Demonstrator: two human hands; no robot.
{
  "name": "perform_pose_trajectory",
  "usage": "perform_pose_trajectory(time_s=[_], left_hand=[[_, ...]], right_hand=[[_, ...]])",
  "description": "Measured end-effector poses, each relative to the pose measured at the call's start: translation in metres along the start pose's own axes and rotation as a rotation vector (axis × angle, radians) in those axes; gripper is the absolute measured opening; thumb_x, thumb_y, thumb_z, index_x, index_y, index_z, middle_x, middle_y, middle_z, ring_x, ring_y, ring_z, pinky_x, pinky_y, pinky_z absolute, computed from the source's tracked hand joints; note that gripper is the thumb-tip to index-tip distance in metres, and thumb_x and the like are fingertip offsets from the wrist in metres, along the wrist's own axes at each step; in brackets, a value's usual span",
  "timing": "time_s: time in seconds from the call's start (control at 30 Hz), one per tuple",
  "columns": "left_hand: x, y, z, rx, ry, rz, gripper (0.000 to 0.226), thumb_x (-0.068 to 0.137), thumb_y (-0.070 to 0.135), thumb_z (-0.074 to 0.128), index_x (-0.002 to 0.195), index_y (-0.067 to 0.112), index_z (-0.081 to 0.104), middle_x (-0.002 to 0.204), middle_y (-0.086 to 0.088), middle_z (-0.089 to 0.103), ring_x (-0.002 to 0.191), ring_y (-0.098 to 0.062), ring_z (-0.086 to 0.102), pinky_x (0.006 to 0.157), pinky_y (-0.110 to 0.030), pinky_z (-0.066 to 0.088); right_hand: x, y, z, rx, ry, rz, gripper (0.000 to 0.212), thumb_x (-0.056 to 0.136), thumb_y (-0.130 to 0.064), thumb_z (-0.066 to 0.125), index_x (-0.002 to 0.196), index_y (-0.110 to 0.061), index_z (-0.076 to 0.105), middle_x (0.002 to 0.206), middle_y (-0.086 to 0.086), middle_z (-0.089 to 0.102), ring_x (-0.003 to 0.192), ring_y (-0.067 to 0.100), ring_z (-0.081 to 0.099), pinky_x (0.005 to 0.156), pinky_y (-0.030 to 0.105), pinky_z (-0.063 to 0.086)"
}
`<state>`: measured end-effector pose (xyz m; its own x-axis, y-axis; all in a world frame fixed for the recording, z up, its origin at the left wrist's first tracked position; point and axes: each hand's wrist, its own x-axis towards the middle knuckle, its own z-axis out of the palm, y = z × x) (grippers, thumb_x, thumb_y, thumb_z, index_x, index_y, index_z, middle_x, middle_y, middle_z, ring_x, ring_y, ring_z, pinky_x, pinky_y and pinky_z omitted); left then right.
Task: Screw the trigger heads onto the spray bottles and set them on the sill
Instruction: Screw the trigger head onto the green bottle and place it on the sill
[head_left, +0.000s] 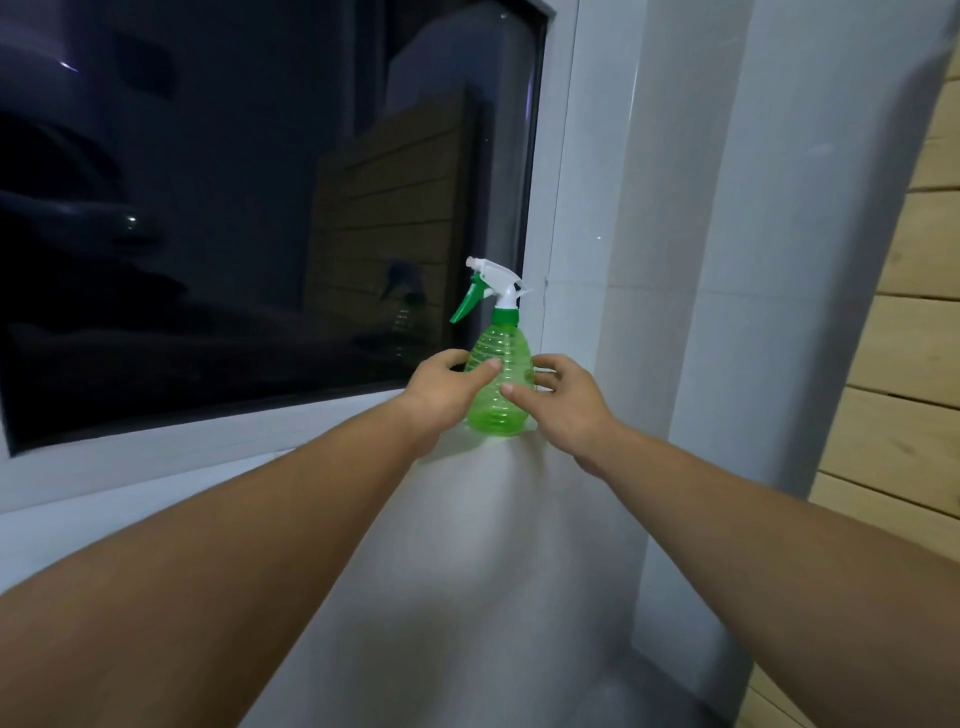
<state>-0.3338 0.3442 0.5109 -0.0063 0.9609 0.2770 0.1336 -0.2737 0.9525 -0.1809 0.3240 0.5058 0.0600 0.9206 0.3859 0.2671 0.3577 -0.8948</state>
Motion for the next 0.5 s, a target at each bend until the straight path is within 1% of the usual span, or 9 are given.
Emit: perform_pose_trajectory(time_s=[0.03,0.07,0.1,0.13,0.2,0.27,0.37,0.43,0.5], left_hand=[[0.000,-0.001,0.001,0.008,0.020,-0.006,0.082,0.061,0.055,0.078,0.128,0.010,0.065,0.117,-0.012,0.074,0.104,-0.029,0.073,0.099,-0.046,0.056],[-0.002,-0.001,0.001,0.020,0.043,-0.009,0.077,0.068,0.052,0.080,0.130,0.009,0.063,0.117,-0.012,0.073,0.101,-0.027,0.071,0.096,-0.039,0.056],[-0.002,-0.002,0.001,0.032,0.064,-0.009,0.068,0.075,0.047,0.081,0.128,0.008,0.063,0.115,-0.012,0.072,0.097,-0.026,0.069,0.090,-0.034,0.055],[-0.002,-0.004,0.001,0.037,0.084,-0.009,0.061,0.080,0.043,0.080,0.126,0.008,0.063,0.112,-0.012,0.072,0.093,-0.026,0.068,0.083,-0.033,0.054],[0.002,-0.007,0.001,0.042,0.111,-0.009,0.055,0.083,0.041,0.079,0.123,0.008,0.065,0.107,-0.011,0.071,0.087,-0.025,0.065,0.077,-0.032,0.051],[0.004,-0.008,0.000,0.047,0.129,-0.008,0.054,0.083,0.041,0.079,0.123,0.008,0.066,0.106,-0.010,0.072,0.087,-0.024,0.065,0.080,-0.034,0.052],[0.002,-0.006,0.000,0.001,0.127,-0.023,0.064,0.077,0.044,0.082,0.126,0.006,0.066,0.114,-0.015,0.075,0.107,-0.034,0.072,0.095,-0.044,0.056],[0.000,-0.008,-0.001,0.000,0.114,-0.036,0.069,0.075,0.046,0.082,0.129,0.006,0.065,0.117,-0.020,0.074,0.116,-0.039,0.068,0.098,-0.048,0.054],[-0.001,-0.010,-0.002,0.015,0.118,-0.039,0.067,0.079,0.043,0.081,0.132,0.006,0.062,0.119,-0.022,0.073,0.119,-0.041,0.065,0.099,-0.047,0.054]], right_hand=[[0.001,0.002,0.001,-0.018,0.003,-0.002,0.052,0.081,-0.016,0.077,0.125,-0.011,0.051,0.110,0.000,0.065,0.093,0.016,0.068,0.074,0.028,0.057],[0.003,0.004,0.001,-0.033,0.010,-0.004,0.053,0.080,-0.017,0.078,0.125,-0.010,0.052,0.110,0.001,0.065,0.094,0.016,0.068,0.077,0.030,0.058],[0.005,0.007,0.002,-0.040,0.017,-0.004,0.054,0.079,-0.017,0.079,0.125,-0.010,0.052,0.113,0.004,0.066,0.096,0.018,0.069,0.080,0.033,0.059],[0.006,0.009,0.002,-0.044,0.023,-0.004,0.055,0.078,-0.018,0.080,0.126,-0.009,0.053,0.116,0.006,0.067,0.098,0.020,0.069,0.083,0.035,0.059],[0.008,0.012,0.004,-0.061,0.034,-0.003,0.056,0.078,-0.018,0.080,0.126,-0.009,0.053,0.118,0.007,0.067,0.099,0.021,0.070,0.086,0.038,0.058],[0.009,0.012,0.008,-0.084,0.039,-0.002,0.058,0.078,-0.020,0.080,0.128,-0.010,0.052,0.119,0.006,0.067,0.100,0.021,0.069,0.088,0.039,0.058],[0.009,0.010,0.010,-0.121,0.052,-0.021,0.060,0.079,-0.021,0.078,0.131,-0.010,0.050,0.124,0.006,0.065,0.103,0.022,0.068,0.091,0.042,0.057],[0.006,0.011,0.014,-0.151,0.055,-0.025,0.058,0.081,-0.018,0.077,0.132,-0.010,0.049,0.127,0.007,0.063,0.105,0.023,0.068,0.092,0.041,0.056],[0.003,0.012,0.017,-0.169,0.053,-0.032,0.057,0.082,-0.016,0.076,0.131,-0.010,0.049,0.130,0.007,0.061,0.105,0.023,0.068,0.092,0.041,0.056]])
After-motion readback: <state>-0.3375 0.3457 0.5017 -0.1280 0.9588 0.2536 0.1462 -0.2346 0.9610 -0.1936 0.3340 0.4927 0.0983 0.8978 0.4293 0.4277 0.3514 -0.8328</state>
